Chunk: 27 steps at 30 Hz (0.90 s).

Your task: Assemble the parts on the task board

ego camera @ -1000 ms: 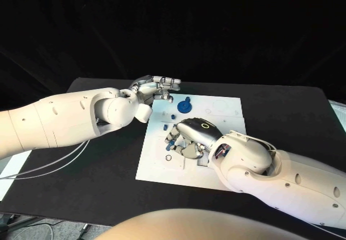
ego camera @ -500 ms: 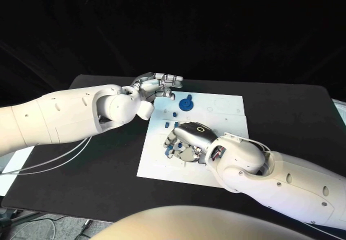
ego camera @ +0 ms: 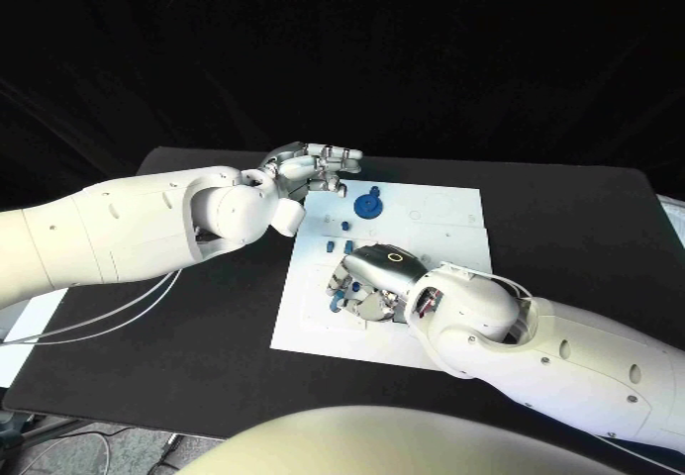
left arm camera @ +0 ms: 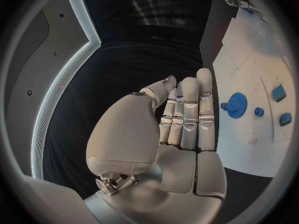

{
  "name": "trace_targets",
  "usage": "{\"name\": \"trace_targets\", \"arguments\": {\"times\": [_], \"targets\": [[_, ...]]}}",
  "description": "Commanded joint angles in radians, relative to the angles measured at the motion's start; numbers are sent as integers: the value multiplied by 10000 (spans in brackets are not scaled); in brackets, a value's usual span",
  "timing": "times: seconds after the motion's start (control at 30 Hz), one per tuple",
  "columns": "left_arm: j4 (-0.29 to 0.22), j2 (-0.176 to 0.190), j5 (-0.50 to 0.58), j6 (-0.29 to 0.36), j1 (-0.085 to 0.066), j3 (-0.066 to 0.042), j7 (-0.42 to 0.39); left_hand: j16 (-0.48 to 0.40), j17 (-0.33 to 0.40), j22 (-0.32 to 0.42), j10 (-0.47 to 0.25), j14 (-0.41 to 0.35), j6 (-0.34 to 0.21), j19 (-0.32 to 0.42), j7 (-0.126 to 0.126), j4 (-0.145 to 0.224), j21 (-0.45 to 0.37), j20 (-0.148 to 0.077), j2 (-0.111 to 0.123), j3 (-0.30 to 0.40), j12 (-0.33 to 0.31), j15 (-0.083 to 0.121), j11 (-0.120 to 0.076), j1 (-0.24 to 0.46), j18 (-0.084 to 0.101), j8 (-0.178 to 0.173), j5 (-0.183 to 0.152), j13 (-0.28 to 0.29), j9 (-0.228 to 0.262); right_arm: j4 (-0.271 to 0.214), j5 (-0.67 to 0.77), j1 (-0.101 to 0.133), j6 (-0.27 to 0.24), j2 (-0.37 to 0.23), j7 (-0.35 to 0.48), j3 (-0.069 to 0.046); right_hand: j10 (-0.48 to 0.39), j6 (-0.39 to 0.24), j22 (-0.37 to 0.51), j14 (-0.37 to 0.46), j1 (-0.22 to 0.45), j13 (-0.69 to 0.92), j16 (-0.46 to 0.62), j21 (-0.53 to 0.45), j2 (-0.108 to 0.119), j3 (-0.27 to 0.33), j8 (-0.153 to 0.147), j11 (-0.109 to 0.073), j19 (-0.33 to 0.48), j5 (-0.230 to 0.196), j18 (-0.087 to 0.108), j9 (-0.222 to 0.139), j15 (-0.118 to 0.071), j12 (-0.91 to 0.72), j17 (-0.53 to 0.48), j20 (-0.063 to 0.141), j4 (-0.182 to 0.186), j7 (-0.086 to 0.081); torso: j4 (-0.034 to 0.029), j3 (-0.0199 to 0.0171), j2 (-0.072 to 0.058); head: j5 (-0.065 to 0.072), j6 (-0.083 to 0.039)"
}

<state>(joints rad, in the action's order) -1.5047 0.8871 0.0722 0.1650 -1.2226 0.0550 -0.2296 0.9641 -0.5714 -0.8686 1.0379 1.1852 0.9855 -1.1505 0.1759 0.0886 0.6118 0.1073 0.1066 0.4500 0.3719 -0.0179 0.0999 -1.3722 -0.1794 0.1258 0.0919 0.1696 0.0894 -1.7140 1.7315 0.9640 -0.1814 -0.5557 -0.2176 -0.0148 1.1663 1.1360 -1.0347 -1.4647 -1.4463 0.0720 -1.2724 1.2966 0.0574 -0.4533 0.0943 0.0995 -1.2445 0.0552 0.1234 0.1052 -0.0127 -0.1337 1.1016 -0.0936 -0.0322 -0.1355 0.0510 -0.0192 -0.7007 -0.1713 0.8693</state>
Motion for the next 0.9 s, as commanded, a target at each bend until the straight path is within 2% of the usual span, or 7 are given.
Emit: {"name": "trace_targets", "arguments": {"times": [0.03,0.53,0.9], "targets": [[-13,-21,-28,-207,-3,-6,-123,33,9,16,-47,-81,-50,14,-6,14,-69,66,-60,-64,48,21,13,-20,-30,1,60,10,-10,79,264,-11,276,63,-151,23,341,-6,10,-298,38,17,4,-13,-3,-55,-71,-262,83,47,-138,9,39,-37,-17,-28,15,-68,-8,0,-9,8,5],[-7,-14,-28,-215,-3,-6,-110,33,9,16,-47,-81,-50,14,-6,14,-69,66,-60,-64,48,21,13,-20,-30,1,60,10,-10,203,503,-12,686,130,-331,104,346,-6,38,-291,74,21,18,-27,10,-55,-76,-260,107,37,-131,11,43,-25,-41,-35,13,-66,3,0,1,36,34],[3,-25,-28,-252,-3,-5,-83,33,9,16,-47,-81,-50,14,-6,14,-69,66,-60,-64,48,21,13,-20,-30,1,60,10,-10,209,615,-12,644,188,-371,160,346,-6,38,-291,74,21,18,-27,10,-55,-76,-260,107,37,-131,11,43,-25,-41,-35,13,-66,-9,1,-5,57,34]]}}
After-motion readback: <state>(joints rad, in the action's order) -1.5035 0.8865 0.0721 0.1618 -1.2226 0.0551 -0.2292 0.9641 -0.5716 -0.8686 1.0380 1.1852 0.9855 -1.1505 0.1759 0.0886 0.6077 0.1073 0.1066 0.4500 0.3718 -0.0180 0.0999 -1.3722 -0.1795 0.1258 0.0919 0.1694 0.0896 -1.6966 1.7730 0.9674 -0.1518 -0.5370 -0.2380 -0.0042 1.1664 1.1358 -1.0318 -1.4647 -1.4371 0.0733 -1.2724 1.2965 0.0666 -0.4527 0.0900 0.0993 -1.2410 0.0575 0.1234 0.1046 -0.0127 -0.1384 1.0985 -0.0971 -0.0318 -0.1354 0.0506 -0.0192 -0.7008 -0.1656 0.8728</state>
